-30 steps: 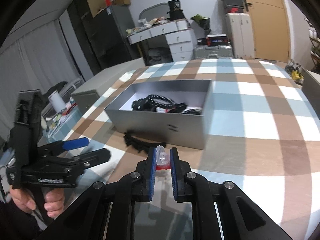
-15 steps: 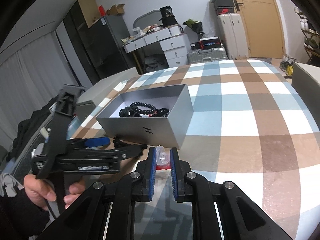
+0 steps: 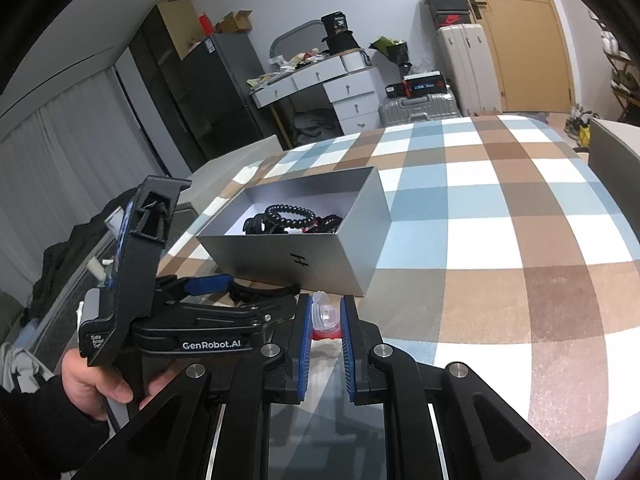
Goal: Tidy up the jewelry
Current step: 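Grasp the long black hair clip with the left tool while the right tool holds the charm, then carry the charm and hair clip over the grey box and lower them in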
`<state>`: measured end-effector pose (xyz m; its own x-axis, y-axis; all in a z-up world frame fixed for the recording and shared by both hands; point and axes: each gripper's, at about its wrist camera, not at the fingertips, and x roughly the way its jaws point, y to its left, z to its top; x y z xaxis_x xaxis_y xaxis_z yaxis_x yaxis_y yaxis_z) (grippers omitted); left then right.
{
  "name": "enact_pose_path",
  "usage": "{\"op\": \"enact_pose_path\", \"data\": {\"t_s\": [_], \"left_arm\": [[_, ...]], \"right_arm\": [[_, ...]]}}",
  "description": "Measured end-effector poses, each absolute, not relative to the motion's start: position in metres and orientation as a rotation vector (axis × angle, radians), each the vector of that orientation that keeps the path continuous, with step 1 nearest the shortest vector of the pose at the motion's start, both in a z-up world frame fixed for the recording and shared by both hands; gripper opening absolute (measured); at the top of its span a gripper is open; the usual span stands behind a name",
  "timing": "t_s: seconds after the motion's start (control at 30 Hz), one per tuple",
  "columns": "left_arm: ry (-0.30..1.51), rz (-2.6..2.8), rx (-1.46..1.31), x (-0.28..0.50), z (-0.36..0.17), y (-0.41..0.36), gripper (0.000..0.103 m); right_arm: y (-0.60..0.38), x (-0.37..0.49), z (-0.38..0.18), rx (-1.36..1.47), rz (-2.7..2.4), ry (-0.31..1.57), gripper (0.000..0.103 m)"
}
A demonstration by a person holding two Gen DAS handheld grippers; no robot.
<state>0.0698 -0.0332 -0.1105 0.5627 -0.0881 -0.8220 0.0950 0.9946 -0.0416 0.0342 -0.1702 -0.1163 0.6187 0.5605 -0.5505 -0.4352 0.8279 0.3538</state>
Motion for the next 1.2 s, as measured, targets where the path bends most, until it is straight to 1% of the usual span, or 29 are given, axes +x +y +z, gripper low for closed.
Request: {"op": "enact_pose_path", "data": {"t_s": [0.4, 0.73, 1.2], "left_arm": [[0.950, -0.125, -0.048, 0.050, -0.103, -0.021, 0.094], [0.848, -0.091, -0.044, 0.028, -0.077, -0.001, 0.094], [0.713, -0.086, -0.073, 0.034, -0.041, 0.024, 0.094]], "right_arm": [[-0.163, 0.031, -0.112, 0.182, 0.580, 0.691, 0.013], [-0.147, 0.029, -0.101, 0.170, 0.615, 0.679, 0.013], [-0.122, 0.039, -0.073, 0.125, 0.641, 0.627, 0.013]]}}
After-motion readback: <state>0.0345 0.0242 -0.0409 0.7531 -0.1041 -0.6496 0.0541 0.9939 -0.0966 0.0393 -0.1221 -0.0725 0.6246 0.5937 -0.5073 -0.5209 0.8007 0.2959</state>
